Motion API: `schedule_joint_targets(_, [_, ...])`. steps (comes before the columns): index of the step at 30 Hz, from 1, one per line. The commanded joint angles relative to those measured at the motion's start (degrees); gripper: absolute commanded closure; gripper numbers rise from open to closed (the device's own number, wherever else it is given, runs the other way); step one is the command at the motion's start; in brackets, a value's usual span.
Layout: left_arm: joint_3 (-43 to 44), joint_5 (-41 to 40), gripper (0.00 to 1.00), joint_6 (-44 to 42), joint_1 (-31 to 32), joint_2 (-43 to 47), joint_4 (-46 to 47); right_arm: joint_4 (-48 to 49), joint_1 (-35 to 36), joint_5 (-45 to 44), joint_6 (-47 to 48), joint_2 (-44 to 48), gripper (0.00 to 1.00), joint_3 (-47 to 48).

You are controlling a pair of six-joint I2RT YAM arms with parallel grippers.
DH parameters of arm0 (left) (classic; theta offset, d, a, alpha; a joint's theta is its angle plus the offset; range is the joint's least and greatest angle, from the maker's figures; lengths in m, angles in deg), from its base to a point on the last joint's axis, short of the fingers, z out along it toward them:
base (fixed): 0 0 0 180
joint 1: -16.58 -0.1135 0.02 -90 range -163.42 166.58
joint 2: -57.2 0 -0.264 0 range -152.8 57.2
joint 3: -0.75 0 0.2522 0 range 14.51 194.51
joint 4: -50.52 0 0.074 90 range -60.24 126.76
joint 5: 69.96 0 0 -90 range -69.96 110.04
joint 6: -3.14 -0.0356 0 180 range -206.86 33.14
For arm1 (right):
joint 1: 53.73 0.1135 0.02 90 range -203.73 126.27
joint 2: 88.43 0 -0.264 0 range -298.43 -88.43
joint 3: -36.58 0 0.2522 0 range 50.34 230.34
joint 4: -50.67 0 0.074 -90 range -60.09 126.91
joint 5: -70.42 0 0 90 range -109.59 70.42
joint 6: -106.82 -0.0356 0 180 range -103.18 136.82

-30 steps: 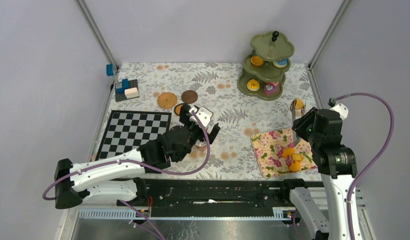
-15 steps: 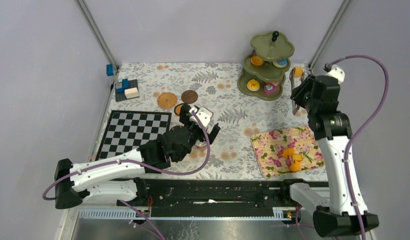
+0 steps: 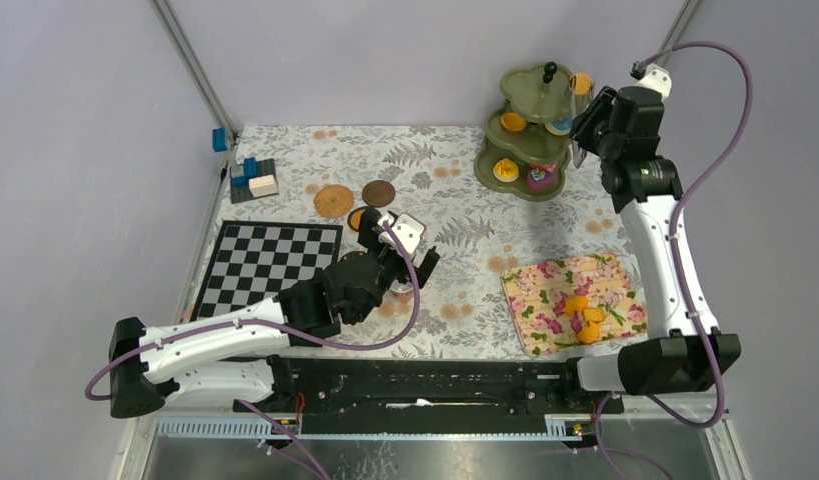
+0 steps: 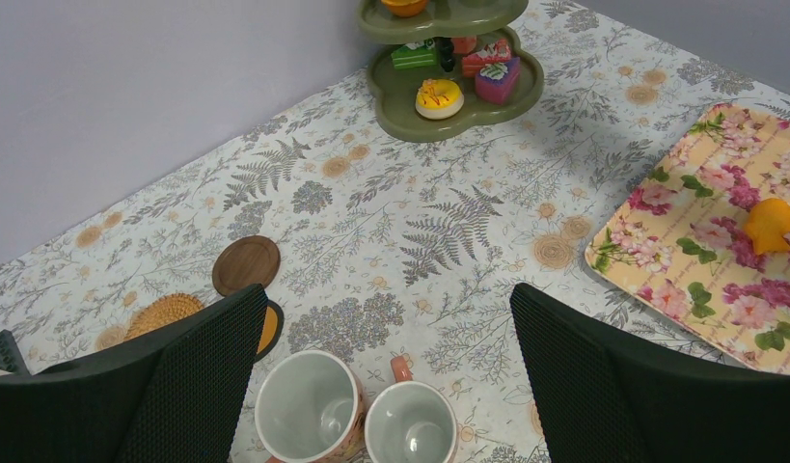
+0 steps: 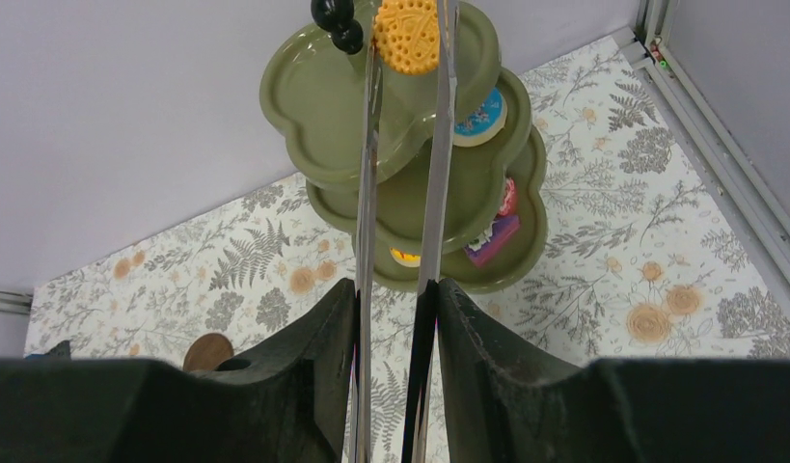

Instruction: Serve the afternoon tea

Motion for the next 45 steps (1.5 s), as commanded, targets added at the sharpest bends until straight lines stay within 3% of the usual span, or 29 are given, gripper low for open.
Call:
schedule_joint_targets(1, [0.50,-0.71,0.01,-0.19,-0.20,1.01,2.44,5.68,0.01,-0.55,2.35,-3.19,0.66,4.74])
schedule_joint_targets(10, [0.41,-1.06,0.01,-0.39,-0.20,1.01,2.48,4.08,-1.22,1.28,1.56,-10.86,0.63,9.15])
schedule_joint_targets(17, [0.36,-0.86,0.01,-0.33,-0.20,1.07,2.45,3.38,-1.51,1.58,1.38,-12.53,0.47,9.63])
schedule_joint_targets(25, [0.36,-0.45,0.01,-0.08,-0.20,0.89,2.32,1.37,-1.47,2.17,2.08,-12.04,0.44,11.57])
schedule_joint_targets(30, [0.47,-0.08,0.01,0.40,-0.20,0.84,2.31,-0.87,-1.47,2.95,1.50,-6.54,0.44,10.42])
schedule_joint_targets(37, [1.37,0.67,0.01,1.05,-0.20,-0.84,1.61,-2.28,-1.51,2.73,1.48,10.73,0.44,-2.92])
schedule_joint_targets(45, [3.24,0.93,0.01,1.76,-0.12,-1.70,-0.10,-13.34,-1.52,2.00,-1.52,30.78,0.44,-20.52])
